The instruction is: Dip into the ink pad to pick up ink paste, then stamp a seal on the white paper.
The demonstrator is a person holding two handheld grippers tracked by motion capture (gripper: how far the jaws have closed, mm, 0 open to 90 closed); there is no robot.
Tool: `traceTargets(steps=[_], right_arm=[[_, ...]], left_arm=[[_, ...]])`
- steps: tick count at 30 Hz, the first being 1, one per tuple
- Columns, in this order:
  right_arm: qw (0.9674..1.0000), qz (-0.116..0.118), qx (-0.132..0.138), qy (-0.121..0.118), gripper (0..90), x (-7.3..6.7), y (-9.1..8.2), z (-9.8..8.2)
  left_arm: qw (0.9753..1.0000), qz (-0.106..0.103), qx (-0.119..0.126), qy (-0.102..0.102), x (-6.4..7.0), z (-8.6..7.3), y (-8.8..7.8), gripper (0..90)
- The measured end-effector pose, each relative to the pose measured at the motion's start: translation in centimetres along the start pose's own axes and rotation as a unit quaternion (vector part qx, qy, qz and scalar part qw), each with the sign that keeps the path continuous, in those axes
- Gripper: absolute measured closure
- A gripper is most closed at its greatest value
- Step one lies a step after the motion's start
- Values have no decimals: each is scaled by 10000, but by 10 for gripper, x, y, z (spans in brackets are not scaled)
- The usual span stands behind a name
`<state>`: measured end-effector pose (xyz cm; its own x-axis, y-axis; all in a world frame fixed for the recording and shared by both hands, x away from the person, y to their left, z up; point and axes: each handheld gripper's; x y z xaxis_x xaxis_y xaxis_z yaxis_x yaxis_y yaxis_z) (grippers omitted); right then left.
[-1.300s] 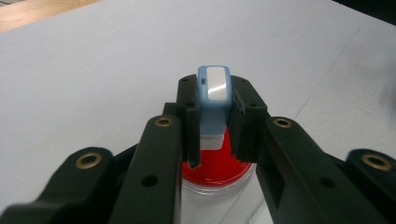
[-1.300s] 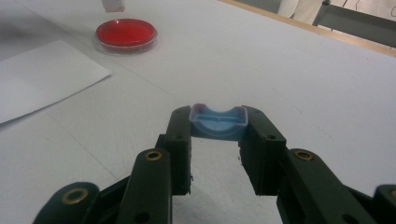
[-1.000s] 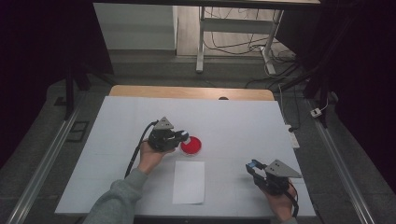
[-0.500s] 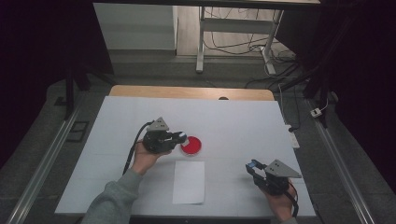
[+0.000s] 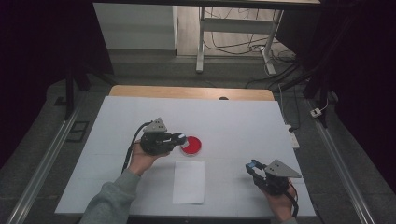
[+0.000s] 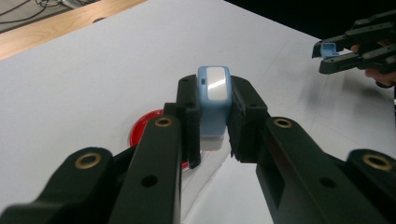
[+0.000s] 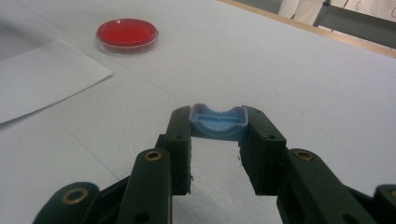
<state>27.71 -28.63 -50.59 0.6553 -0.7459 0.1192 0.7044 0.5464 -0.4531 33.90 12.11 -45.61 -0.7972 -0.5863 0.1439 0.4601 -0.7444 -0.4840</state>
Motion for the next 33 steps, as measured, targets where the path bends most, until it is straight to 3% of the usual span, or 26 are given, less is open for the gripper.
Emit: traceTargets(steps=[12, 33], right_arm=[[10000, 2, -27, -5, 649, 0, 0, 0], [10000, -10, -39, 10, 649, 0, 2, -1]], left_arm=[[9999, -105, 9, 60, 6, 0, -13, 755], [9997, -137, -116, 189, 11, -7, -22, 755]])
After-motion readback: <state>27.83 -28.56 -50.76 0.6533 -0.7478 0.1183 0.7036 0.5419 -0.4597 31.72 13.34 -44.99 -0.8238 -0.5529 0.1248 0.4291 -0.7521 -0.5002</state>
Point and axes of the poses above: each handheld gripper's, and its own axes: y roughly forward along the jaws, z roughly out of its top, x roughly to its right, and after that the axes turned 1 degree about z, right-handed
